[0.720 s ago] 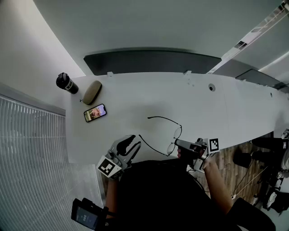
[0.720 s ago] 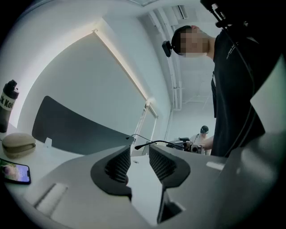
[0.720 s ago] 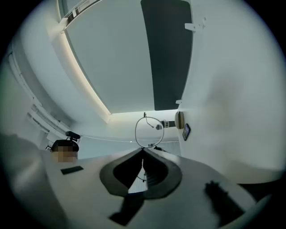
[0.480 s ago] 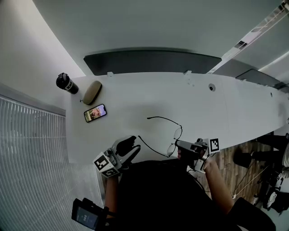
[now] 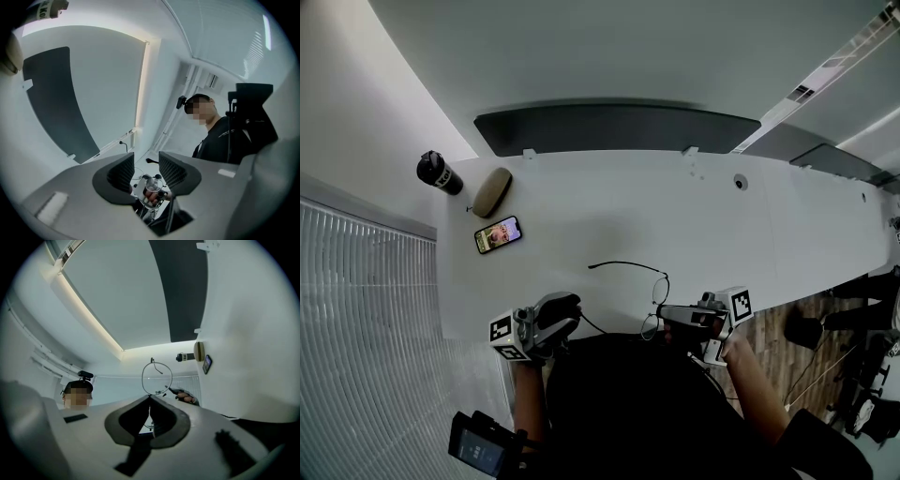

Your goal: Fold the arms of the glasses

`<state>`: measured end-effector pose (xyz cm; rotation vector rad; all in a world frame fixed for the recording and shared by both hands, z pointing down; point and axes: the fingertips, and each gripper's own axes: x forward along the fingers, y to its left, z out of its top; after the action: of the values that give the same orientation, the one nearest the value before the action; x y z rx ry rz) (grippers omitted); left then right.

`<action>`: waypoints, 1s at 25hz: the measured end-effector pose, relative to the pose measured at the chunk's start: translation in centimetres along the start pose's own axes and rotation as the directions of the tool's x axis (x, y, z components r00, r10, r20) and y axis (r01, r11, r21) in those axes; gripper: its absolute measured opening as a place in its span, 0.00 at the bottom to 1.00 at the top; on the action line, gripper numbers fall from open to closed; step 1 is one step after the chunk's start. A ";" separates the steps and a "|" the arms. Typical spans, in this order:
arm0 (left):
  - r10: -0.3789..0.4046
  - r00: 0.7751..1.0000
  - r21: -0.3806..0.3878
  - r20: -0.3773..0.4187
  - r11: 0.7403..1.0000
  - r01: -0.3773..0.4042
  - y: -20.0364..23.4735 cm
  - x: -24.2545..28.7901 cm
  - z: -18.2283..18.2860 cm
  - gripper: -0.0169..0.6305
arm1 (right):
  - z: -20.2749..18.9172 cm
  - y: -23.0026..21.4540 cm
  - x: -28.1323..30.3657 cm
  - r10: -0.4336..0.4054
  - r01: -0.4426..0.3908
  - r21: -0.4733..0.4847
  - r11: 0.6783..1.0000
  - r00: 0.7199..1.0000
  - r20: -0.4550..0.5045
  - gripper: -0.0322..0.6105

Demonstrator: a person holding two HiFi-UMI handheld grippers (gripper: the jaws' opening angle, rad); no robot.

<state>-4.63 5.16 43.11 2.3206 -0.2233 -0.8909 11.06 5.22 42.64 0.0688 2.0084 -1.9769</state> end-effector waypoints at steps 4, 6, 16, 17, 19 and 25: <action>-0.010 0.999 0.046 0.042 0.999 0.008 -0.5 -0.2 0.8 0.17 | -0.2 0.2 0.3 0.013 -0.013 -0.008 1.000 1.000 -0.006 0.07; 0.000 0.999 0.055 0.037 0.998 -0.002 -0.3 -0.3 0.8 0.16 | -0.2 0.4 0.4 0.018 -0.018 -0.012 1.000 1.000 -0.001 0.07; 0.035 0.999 0.099 0.015 0.994 -0.037 0.0 0.3 0.6 0.07 | -0.4 0.1 0.0 0.014 -0.014 -0.015 1.000 1.000 -0.008 0.07; 0.046 0.999 0.108 0.022 0.993 -0.048 0.1 0.3 0.8 0.06 | -0.5 0.1 0.0 0.018 -0.018 -0.015 1.000 1.000 -0.009 0.07; 0.062 0.997 0.128 0.036 0.990 -0.066 0.2 0.2 1.1 0.05 | -0.4 0.3 0.4 0.014 -0.014 -0.023 1.000 1.000 -0.004 0.07; 0.115 0.993 0.188 -0.007 0.976 -0.112 0.7 0.6 0.9 0.04 | -0.6 0.4 0.8 0.018 -0.018 -0.008 1.000 1.000 -0.015 0.07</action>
<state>-4.72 3.95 42.65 2.4588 -0.4449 -0.8221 10.28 5.66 42.07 0.0994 2.0179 -1.9621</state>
